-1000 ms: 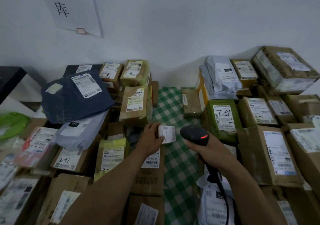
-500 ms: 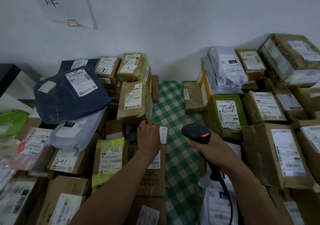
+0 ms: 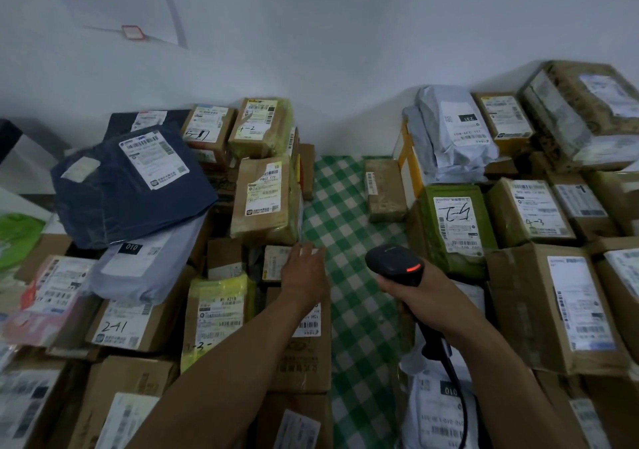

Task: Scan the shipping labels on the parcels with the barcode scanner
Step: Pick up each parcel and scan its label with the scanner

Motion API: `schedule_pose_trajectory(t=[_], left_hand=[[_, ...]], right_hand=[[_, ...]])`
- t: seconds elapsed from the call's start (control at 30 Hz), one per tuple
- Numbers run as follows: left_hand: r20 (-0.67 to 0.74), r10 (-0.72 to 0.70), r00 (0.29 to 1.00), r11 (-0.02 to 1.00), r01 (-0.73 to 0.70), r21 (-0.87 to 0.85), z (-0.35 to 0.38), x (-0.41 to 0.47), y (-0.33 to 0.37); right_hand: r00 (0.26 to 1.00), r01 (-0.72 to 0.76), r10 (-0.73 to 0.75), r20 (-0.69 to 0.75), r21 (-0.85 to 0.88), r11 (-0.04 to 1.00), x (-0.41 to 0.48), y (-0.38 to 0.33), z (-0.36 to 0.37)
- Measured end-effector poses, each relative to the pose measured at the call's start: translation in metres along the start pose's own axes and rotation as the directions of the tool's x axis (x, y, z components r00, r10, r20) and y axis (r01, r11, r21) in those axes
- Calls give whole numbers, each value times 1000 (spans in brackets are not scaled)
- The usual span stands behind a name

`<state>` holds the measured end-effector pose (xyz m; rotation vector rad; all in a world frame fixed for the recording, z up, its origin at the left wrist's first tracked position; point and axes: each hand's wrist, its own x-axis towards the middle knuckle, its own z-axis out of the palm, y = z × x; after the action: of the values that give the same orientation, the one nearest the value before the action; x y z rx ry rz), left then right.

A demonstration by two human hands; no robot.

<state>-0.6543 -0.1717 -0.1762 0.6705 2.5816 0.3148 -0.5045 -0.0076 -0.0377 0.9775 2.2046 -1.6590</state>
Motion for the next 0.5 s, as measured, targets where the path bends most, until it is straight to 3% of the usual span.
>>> schedule_pose_trajectory(t=[0.33,0.5], left_hand=[[-112,-17,994,998,24,60,-5,-8,6],[1,-118,993,988,118,-103,0,1,13]], right_hand=[[999,20,-18,-30,52,998,1,6,-10],[994,50,-44,-101,54,997,7,10,-29]])
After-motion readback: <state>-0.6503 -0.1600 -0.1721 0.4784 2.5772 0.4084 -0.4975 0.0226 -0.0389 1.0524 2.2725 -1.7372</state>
